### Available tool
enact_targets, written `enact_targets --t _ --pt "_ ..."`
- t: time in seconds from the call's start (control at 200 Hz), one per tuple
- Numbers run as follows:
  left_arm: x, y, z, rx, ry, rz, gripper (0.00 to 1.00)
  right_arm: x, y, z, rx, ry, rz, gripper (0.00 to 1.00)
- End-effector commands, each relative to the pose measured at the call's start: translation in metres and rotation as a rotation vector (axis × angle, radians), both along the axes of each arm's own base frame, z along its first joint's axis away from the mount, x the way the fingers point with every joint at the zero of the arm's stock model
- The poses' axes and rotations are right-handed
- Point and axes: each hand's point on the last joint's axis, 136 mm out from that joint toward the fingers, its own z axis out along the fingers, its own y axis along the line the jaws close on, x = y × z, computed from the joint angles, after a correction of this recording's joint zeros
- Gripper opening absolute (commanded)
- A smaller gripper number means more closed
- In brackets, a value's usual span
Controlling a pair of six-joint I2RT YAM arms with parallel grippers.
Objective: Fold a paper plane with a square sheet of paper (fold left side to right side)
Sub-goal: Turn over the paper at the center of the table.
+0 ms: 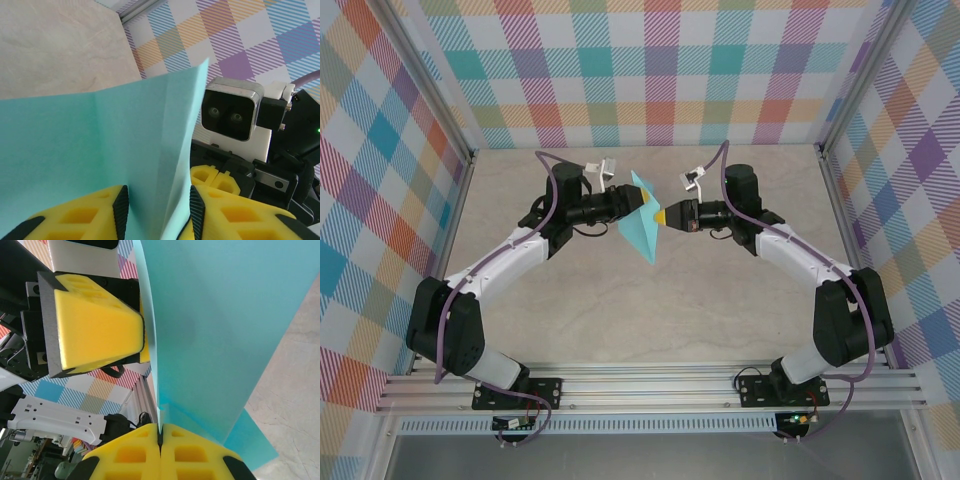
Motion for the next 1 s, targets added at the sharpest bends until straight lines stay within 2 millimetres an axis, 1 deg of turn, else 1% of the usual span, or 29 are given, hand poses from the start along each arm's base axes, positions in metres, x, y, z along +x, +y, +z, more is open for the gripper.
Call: enact_targets --t 0.0,0.305,0.36,0.51,0.625,0.65,0.72,0.795,0.81,0.875,0.95,0.995 --pt "-0.005 -0.002 0.021 -0.017 -0.059 -0.012 0.33 -0.003 -0.001 0.015 0.030 -0.054 0.003 0.00" --pt "-0.006 0.001 0.019 0.007 -0.060 0.001 0.20 0.000 -0.006 0.006 0.005 -0.028 -0.020 0.00" --pt "-0.005 0.001 0.018 0.011 -0.061 0.002 0.16 0.000 -0.007 0.005 0.000 -0.027 -0.022 0.00" --pt "-0.003 0.001 0.016 0.012 -0.055 0.005 0.07 -0.002 -0.009 0.009 -0.009 -0.039 -0.027 0.08" --pt "-0.002 0.000 0.017 0.004 -0.058 0.009 0.00 -0.002 -0.013 0.013 -0.021 -0.055 -0.041 0.10" --pt "-0.002 0.000 0.018 0.002 -0.059 0.009 0.00 -0.002 -0.014 0.013 -0.027 -0.054 -0.046 0.11" --pt "-0.001 0.001 0.020 0.002 -0.063 0.016 0.00 -0.002 -0.018 0.014 -0.042 -0.057 -0.058 0.20" --pt "0.001 0.002 0.021 0.002 -0.066 0.029 0.00 0.001 -0.026 0.015 -0.064 -0.068 -0.100 0.31" --pt "0.002 0.002 0.022 0.001 -0.068 0.033 0.00 0.001 -0.028 0.016 -0.069 -0.070 -0.109 0.35" --pt "0.005 0.002 0.025 -0.007 -0.074 0.048 0.00 0.002 -0.038 0.017 -0.099 -0.087 -0.160 0.46" --pt "0.008 0.003 0.035 -0.030 -0.091 0.064 0.00 0.003 -0.051 0.017 -0.119 -0.094 -0.216 0.65" --pt "0.011 0.002 0.041 -0.047 -0.102 0.069 0.00 0.000 -0.054 0.016 -0.117 -0.096 -0.229 0.75"
